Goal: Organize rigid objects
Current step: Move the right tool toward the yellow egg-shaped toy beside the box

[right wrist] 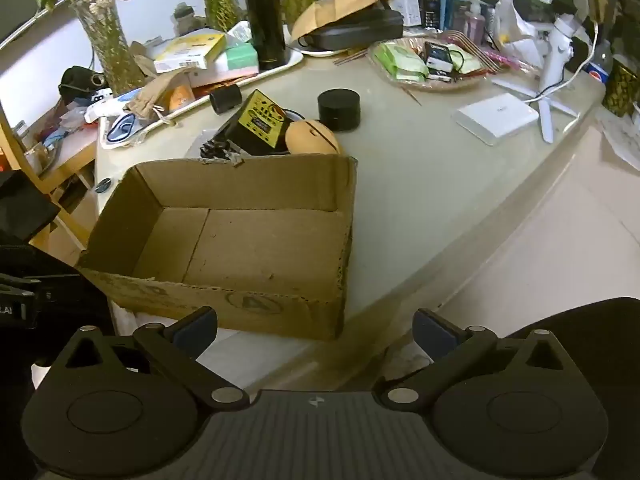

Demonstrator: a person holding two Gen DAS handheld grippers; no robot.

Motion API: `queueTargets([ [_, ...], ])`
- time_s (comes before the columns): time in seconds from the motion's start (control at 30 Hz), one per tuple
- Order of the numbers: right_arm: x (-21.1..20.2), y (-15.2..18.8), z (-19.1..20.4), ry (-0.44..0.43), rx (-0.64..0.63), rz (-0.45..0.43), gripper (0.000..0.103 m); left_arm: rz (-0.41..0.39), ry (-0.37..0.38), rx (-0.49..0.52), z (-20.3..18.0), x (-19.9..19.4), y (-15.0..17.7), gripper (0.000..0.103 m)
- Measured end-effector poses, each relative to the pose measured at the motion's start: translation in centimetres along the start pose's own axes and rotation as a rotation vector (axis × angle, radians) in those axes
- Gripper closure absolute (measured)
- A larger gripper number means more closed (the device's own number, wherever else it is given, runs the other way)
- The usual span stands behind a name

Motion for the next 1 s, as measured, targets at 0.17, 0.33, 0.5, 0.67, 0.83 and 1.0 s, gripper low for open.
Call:
queueTargets([
  [0.17, -0.1, 0.3, 0.0, -0.012, -0.006, -0.006, 0.0, -0.013, -0.006, -0.005, 0.1, -0.3, 0.9, 0.0],
  [0.33, -0.7, 0.9, 0.2, -0.009, -0.012, -0.02, 0.0, 0.011, 0.002, 0.003, 0.3, -0.2, 0.9, 0.0],
  [0.5, -0.2, 1.0, 0.6, -0.001, -0.01, -0.015, 0.0, 0.012, 0.04, 0.004, 0.5, -0.1, 1.0, 0.0],
  [0.67, -0.1, 0.8, 0.7, 0.003, -0.012, -0.01, 0.0, 0.002, 0.07, 0.001, 0.9, -0.4, 1.2, 0.0],
  [0.83, -0.1, 0.8, 0.8, 0.004, -0.014, -0.012, 0.0, -0.003, 0.071, 0.007, 1.0, -0.5, 1.2, 0.0],
  [1.0, -0.1, 0.8, 1.0, 0.016, -0.022, -0.008, 0.0, -0.003, 0.057, 0.015, 0.9, -0.7, 1.3, 0.0],
])
Point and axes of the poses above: each gripper's, at about its wrist camera, not at the fingertips, and x roughly the way its jaws point, z to its left, y to its underside, the point moved 1 cm from there along x, roughly the way its jaws point, and after that the axes turned 13 degrees about z, right-handed, at the moved point
